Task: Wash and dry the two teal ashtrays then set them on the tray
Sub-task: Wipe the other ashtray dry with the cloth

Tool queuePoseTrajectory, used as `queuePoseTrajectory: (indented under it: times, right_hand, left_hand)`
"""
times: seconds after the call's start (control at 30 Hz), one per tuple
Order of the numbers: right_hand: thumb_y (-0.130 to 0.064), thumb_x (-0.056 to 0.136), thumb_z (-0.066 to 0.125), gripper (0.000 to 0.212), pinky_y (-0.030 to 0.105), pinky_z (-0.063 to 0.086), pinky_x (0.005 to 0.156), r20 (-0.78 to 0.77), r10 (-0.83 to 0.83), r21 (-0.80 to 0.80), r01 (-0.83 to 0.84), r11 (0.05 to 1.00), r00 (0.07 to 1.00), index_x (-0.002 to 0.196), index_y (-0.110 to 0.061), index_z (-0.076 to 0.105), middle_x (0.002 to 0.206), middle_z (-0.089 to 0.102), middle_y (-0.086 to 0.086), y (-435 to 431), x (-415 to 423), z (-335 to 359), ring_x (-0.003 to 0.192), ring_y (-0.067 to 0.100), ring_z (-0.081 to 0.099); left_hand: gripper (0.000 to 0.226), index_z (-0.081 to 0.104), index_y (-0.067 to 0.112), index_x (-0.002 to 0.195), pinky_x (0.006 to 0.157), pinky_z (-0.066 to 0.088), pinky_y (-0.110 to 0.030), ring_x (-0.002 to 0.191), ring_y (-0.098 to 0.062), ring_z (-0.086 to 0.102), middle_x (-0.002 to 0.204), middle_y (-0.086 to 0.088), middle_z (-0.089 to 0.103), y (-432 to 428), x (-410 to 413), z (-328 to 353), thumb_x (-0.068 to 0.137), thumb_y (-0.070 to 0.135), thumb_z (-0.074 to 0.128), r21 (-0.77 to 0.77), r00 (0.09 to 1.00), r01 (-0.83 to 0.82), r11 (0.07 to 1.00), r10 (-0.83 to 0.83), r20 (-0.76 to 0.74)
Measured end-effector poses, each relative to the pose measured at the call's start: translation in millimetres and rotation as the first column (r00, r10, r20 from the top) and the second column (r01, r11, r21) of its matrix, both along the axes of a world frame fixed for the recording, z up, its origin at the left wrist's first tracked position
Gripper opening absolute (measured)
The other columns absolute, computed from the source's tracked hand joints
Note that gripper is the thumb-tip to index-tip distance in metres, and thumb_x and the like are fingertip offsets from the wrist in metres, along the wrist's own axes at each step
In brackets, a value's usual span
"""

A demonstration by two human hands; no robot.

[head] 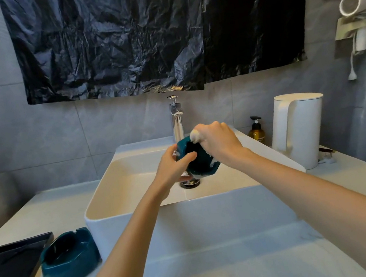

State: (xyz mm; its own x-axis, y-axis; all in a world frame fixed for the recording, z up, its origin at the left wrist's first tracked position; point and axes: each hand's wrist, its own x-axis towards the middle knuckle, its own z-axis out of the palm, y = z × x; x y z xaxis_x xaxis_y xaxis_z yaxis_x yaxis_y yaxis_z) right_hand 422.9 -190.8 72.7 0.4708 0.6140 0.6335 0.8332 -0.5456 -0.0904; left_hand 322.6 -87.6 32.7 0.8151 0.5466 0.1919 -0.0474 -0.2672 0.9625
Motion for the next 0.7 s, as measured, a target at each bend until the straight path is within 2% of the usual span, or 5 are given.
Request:
queuePoseTrajectory:
  times: [0.17,0.33,0.5,0.57,0.7]
  right_hand:
    - [-0.018,0.093,0.049,0.026,0.036,0.046,0.068,0.056,0.040,0.060,-0.043,0.997,0.998,0.115,-0.017,0.063,0.098,0.069,0.015,1.7,-2.8,-7.9,0.087,0.037,0.061]
    - [-0.018,0.095,0.056,0.022,0.031,0.048,0.072,-0.268,0.214,0.401,-0.093,0.911,0.939,0.116,-0.017,0.063,0.099,0.066,0.006,7.5,-7.6,-30.3,0.092,0.025,0.058]
    - [-0.002,0.091,0.054,0.027,0.017,0.040,0.063,-0.542,0.332,0.476,-0.044,0.878,0.772,0.115,-0.014,0.059,0.108,0.063,0.007,12.8,-10.8,-38.8,0.094,0.018,0.054]
    - [0.002,0.086,0.055,0.028,0.024,0.039,0.066,-0.492,0.185,0.390,0.025,0.921,0.851,0.107,-0.014,0.063,0.105,0.064,0.009,12.6,-9.5,-34.1,0.087,0.020,0.052]
    - [-0.009,0.089,0.052,0.014,0.033,0.036,0.062,-0.173,0.011,0.155,0.016,0.988,0.985,0.094,-0.006,0.064,0.095,0.066,0.015,12.0,-11.9,-9.2,0.082,0.028,0.054]
  left_hand:
    - [0.022,0.051,0.018,0.101,0.082,0.055,-0.051,0.096,-0.025,0.060,0.094,-0.002,0.060,-5.9,8.8,-5.3,0.079,0.017,0.050,0.062,0.983,-0.183,0.981,0.181,0.038]
    - [0.032,0.053,0.014,0.099,0.080,0.056,-0.053,0.095,-0.030,0.061,0.097,-0.008,0.062,-6.3,7.8,-2.0,0.070,0.025,0.044,-0.004,0.968,-0.247,0.969,0.246,0.050]
    - [0.039,0.051,0.017,0.098,0.078,0.056,-0.052,0.095,-0.030,0.061,0.098,-0.008,0.061,0.9,7.6,-6.3,0.062,0.029,0.043,0.005,0.960,-0.279,0.960,0.279,0.018]
    - [0.042,0.050,0.017,0.103,0.079,0.057,-0.050,0.095,-0.029,0.061,0.099,-0.007,0.061,-1.5,6.9,-8.5,0.062,0.028,0.044,0.036,0.969,-0.248,0.968,0.248,0.007]
    - [0.046,0.047,0.019,0.108,0.081,0.056,-0.050,0.098,-0.030,0.061,0.104,-0.006,0.059,-1.1,7.2,-10.0,0.063,0.025,0.046,-0.021,0.975,-0.224,0.974,0.224,0.003]
